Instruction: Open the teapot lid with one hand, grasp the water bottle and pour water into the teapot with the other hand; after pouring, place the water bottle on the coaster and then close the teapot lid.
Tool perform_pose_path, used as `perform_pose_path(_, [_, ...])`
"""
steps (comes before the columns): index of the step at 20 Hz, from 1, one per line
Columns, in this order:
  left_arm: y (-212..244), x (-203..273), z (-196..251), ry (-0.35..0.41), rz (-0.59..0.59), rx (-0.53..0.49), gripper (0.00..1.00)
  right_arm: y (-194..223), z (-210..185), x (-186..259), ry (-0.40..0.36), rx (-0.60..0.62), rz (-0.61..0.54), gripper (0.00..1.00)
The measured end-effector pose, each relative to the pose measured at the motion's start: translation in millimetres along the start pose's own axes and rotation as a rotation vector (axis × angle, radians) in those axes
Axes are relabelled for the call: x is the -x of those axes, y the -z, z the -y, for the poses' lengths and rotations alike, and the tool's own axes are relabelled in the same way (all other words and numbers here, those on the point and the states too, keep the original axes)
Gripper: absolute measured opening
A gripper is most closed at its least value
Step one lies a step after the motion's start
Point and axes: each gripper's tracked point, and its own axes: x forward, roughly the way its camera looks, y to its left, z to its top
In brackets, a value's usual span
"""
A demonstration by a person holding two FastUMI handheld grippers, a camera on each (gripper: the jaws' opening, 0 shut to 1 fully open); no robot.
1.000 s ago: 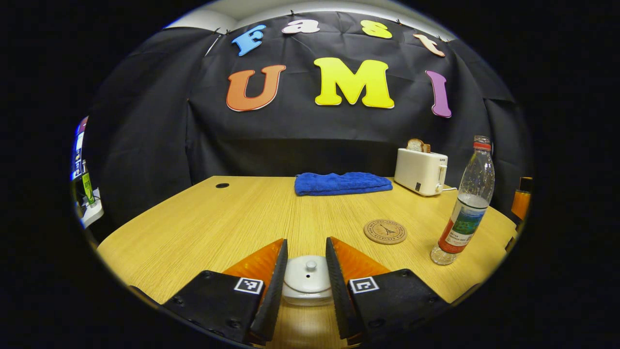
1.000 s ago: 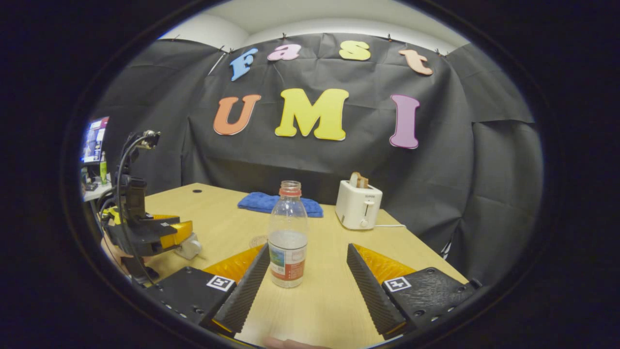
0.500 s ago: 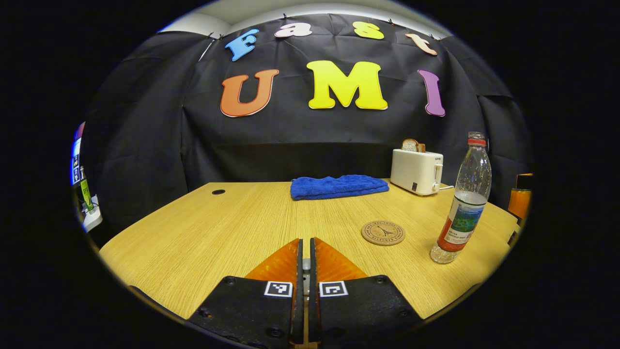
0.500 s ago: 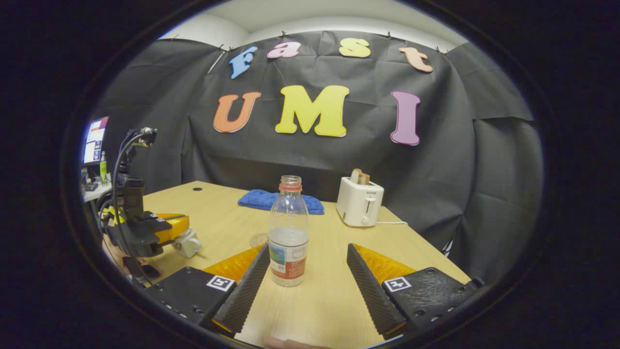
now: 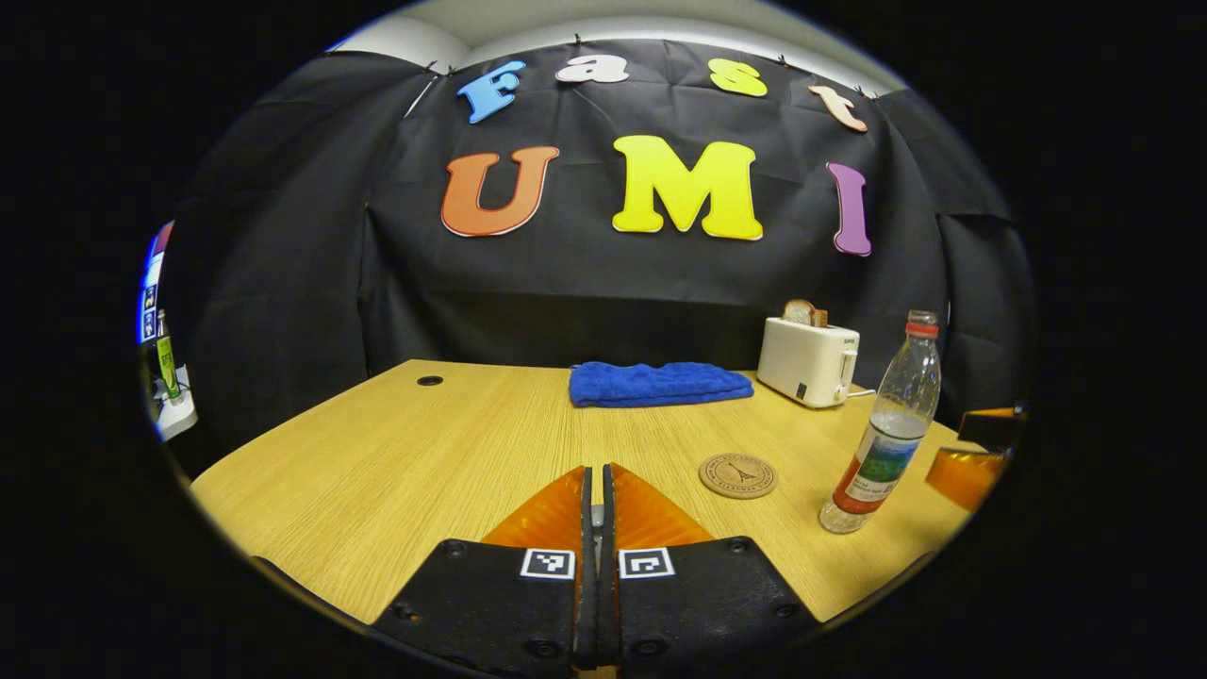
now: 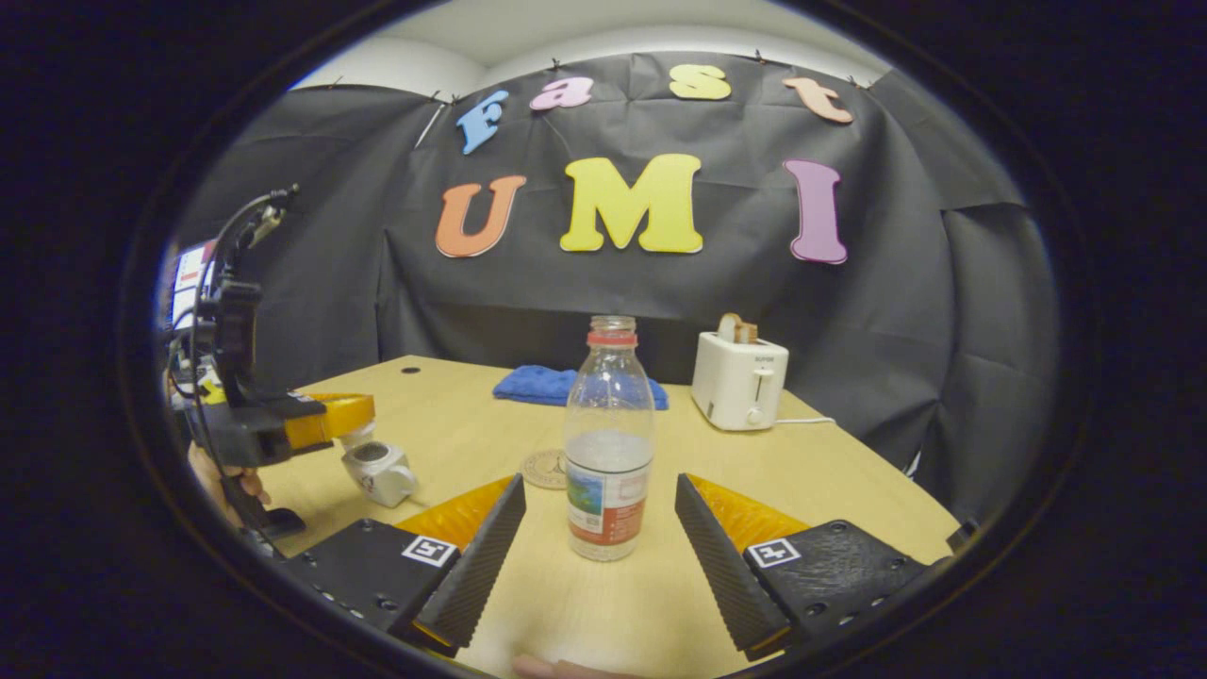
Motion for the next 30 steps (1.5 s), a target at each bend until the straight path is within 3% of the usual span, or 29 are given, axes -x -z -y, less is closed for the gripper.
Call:
perform_pose_path(6, [-23.4, 19.3, -20.7, -0.011, 0.011, 0.012, 0.03, 2.7, 11.2, -42.5, 0.071, -0.032, 0.016, 0.98])
perform_pose_path(11, [-27.2, 31.1, -31.1, -0.002, -0.03, 0.004, 0.03, -3.2, 7.9, -56.7, 0.072, -0.036, 0.024, 0.95])
perform_pose_path(14, [-32.9, 33.9, -38.0, -0.005, -0.025, -0.015, 0.03, -6.8, 5.6, -64.1, 0.083, -0.012, 0.03, 0.78])
perform_pose_path(19, [-32.7, 36.0, -51.7, -0.01, -0.045, -0.022, 0.03, -14.8, -6.3, -64.3, 0.081, 0.038, 0.032, 0.75])
perform_pose_path(26, [-48.4, 52.9, -77.3, 0.02, -0.016, 0.025, 0.03, -37.6, -19.4, -49.7, 0.205, 0.403, 0.076, 0.74])
perform_pose_path(30, [-59.8, 61.2, -106.7, -0.022, 0.01, 0.048, 0.03, -35.8, -37.5, -54.1, 0.228, 0.575, 0.069, 0.75])
